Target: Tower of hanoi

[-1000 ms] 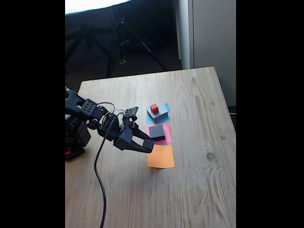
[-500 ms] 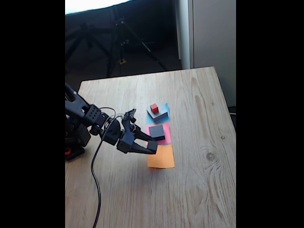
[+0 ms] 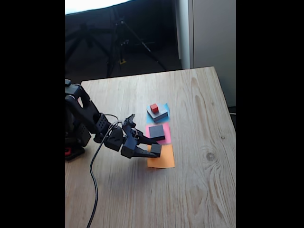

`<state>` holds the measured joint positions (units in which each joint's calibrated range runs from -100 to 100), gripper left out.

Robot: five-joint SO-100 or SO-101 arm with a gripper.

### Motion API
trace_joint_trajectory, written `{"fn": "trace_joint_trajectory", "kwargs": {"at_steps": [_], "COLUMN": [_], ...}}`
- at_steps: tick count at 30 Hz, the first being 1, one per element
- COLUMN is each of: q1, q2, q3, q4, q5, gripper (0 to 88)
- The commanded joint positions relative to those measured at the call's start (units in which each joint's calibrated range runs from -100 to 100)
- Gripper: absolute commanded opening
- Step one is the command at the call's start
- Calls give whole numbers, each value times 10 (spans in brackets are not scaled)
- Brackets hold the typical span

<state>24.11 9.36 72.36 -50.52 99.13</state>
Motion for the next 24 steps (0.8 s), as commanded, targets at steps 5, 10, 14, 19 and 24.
{"fn": "trace_joint_trajectory", "kwargs": {"at_steps": [5,10,14,19,24], "q1": [2,3,5,8,11], "q2": [76,85,96,105,115], "q3": [-44,-44,-45,-50,-53], "q4": [-93,-94,-98,-98,-101], "q5": [9,9,9,9,9], "gripper": [33,36,41,47,60]}}
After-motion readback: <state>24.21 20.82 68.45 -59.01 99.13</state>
